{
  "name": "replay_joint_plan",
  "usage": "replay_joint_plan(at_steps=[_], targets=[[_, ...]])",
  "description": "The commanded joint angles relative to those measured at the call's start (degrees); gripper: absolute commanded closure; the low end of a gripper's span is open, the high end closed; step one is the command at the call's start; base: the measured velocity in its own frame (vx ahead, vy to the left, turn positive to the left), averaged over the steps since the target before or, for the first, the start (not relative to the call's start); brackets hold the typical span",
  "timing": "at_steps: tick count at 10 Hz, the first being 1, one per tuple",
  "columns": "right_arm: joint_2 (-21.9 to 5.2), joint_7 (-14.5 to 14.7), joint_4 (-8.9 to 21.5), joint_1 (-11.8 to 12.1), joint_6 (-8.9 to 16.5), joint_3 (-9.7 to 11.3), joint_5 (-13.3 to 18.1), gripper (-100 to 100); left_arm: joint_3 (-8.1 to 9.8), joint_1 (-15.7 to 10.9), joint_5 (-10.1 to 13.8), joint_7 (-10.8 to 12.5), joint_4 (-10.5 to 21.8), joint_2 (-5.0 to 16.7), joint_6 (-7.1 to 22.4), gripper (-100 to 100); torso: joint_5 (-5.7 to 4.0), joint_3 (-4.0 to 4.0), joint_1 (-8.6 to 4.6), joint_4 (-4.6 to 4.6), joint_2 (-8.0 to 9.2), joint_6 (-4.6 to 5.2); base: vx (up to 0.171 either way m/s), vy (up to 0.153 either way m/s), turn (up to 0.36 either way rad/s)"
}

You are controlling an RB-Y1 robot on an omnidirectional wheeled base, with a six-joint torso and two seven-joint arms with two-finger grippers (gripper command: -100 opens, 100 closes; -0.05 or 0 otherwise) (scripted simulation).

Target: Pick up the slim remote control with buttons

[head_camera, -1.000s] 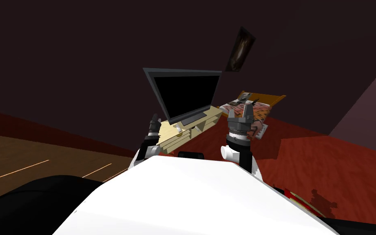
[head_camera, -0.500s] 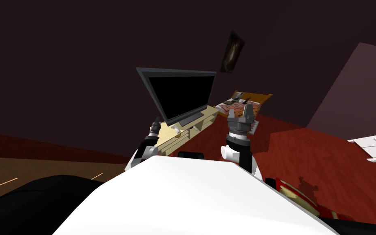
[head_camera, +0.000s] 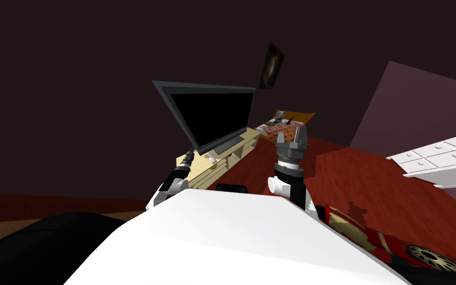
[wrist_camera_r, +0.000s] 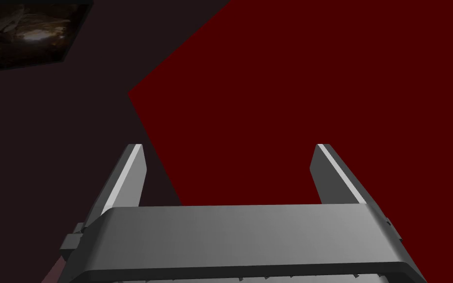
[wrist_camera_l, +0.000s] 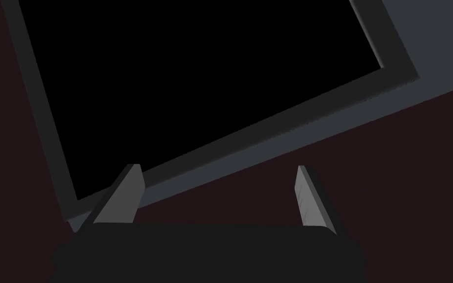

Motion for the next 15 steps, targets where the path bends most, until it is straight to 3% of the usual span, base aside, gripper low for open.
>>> replay_joint_plan(at_steps=[1, 2, 3, 4, 5, 6, 7, 8, 10, 11, 12, 13, 14, 15], targets=[[0.0, 0.0, 0.0, 0.0, 0.0, 0.0, 0.0, 0, 0.49, -0.1, 1.4, -1.6, 1.6, 1.4, 1.6, -100, 0.0, 0.0, 0.0, 0.0, 0.0, 0.0, 0.022, 0.011, -0.104], [0.0, 0.0, 0.0, 0.0, 0.0, 0.0, 0.0, 0, 1.15, 0.2, 3.5, -4.1, 3.2, 3.0, 4.0, -100, 0.0, 0.01, -0.01, 0.0, 0.01, -0.02, 0.026, 0.005, -0.195], [0.0, 0.0, 0.0, 0.0, 0.0, 0.0, 0.0, 0, 1.15, 0.2, 3.5, -4.1, 3.2, 3.0, 4.4, -100, 0.0, 0.0, -0.02, 0.0, 0.01, 0.0, 0.023, 0.007, -0.097], [0.0, 0.0, 0.0, 0.0, 0.0, 0.0, 0.0, 0, 1.79, 0.6, 5.8, -6.7, 4.8, 4.6, 6.3, -100, -0.01, 0.01, -0.03, 0.0, 0.01, -0.03, 0.032, 0.001, -0.222], [0.0, 0.0, 0.0, 0.0, 0.0, 0.0, 0.0, 0, 1.79, 0.6, 5.8, -6.7, 4.8, 4.6, 7.3, -100, -0.01, -0.01, -0.05, 0.0, -0.01, 0.01, 0.03, 0.006, -0.097], [0.0, 0.0, 0.0, 0.0, 0.0, 0.0, 0.0, 0, 2.41, 0.9, 8.0, -9.1, 6.6, 6.2, 9.2, -100, -0.01, -0.01, -0.03, 0.0, -0.01, -0.04, 0.046, 0.005, -0.199], [0.0, 0.0, 0.0, 0.0, 0.0, 0.0, 0.0, 0, 2.41, 0.9, 8.0, -9.2, 6.6, 6.2, 10.2, -100, -0.01, -0.03, -0.04, -0.01, -0.06, 0.0, 0.039, 0.005, -0.093], [0.0, 0.0, 0.0, 0.0, 0.0, 0.0, 0.0, 0, 3.0, 1.3, 10.3, -11.6, 8.4, 7.8, 11.5, -100, -0.01, -0.03, -0.05, -0.01, -0.05, -0.04, 0.046, -0.001, -0.198], [0.0, 0.0, 0.0, 0.0, 0.0, 0.0, 0.0, 0, 3.0, 1.3, 10.3, -11.8, 8.4, 7.8, 13.0, -100, -0.02, -0.03, -0.07, -0.01, -0.05, -0.04, 0.026, 0.001, -0.034], [0.0, 0.0, 0.0, 0.0, 0.0, 0.0, 0.0, 0, 3.57, 1.6, 12.6, -14.2, 10.4, 9.3, 15.4, -100, -0.02, 0.01, -0.09, 0.0, 0.02, -0.05, 0.034, -0.006, -0.211], [0.0, 0.0, 0.0, 0.0, 0.0, 0.0, 0.0, 0, 3.57, 1.6, 12.6, -14.2, 10.4, 9.3, 15.9, -100, -0.02, -0.01, -0.09, 0.0, -0.02, 0.0, 0.036, -0.002, -0.111], [0.0, 0.0, 0.0, 0.0, 0.0, 0.0, 0.0, 0, 4.1, 1.9, 14.8, -16.6, 12.4, 10.8, 17.9, -100, -0.02, -0.02, -0.09, -0.01, -0.03, -0.04, 0.05, -0.02, -0.209], [0.0, 0.0, 0.0, 0.0, 0.0, 0.0, 0.0, 0, 4.1, 1.9, 14.8, -16.6, 12.4, 10.8, 18.8, -100, -0.04, -0.04, -0.13, -0.01, -0.07, -0.01, 0.055, -0.007, -0.075], [0.0, 0.0, 0.0, 0.0, 0.0, 0.0, 0.0, 0, 4.58, 2.3, 17.0, -18.8, 14.4, 12.2, 20.8, -100, -0.02, -0.06, -0.12, -0.02, -0.1, -0.05, 0.075, -0.005, -0.147]])
